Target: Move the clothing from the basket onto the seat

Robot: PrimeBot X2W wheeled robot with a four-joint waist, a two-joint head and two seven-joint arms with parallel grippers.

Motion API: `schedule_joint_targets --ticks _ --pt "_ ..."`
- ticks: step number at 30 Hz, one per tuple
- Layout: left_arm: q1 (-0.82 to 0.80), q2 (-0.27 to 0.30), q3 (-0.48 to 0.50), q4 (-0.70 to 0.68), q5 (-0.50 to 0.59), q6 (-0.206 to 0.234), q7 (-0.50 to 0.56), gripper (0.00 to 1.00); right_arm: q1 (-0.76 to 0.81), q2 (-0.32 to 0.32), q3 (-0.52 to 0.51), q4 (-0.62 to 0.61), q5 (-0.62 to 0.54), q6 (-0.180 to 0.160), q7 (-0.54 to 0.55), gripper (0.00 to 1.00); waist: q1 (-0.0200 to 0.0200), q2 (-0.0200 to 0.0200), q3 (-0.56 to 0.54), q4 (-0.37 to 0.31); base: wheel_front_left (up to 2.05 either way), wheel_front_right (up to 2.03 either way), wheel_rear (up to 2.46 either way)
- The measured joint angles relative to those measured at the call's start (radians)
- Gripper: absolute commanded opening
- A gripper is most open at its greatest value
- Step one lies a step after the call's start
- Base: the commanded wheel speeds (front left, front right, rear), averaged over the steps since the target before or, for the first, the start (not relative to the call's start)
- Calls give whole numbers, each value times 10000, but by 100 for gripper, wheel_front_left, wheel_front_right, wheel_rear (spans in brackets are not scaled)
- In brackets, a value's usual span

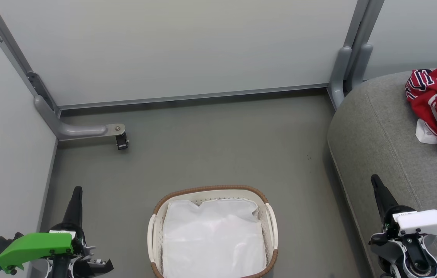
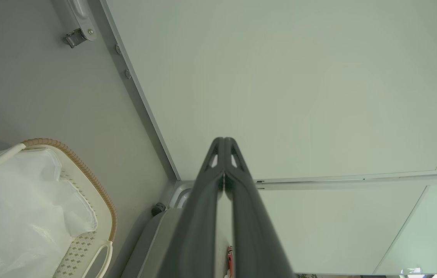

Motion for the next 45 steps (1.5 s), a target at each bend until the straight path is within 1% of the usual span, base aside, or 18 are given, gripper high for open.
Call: schedule_joint_targets --ticks 20,45 --pt "-179 -31 228 -42 -1108 -88 349 0 -6 -10 -130 -77 1337 0 351 0 0 0 -56 -17 0 0 0" --pt "-200 -35 236 -52 -1120 -94 355 0 -7 -12 -134 -82 1365 0 353 0 0 0 -57 -17 0 0 0"
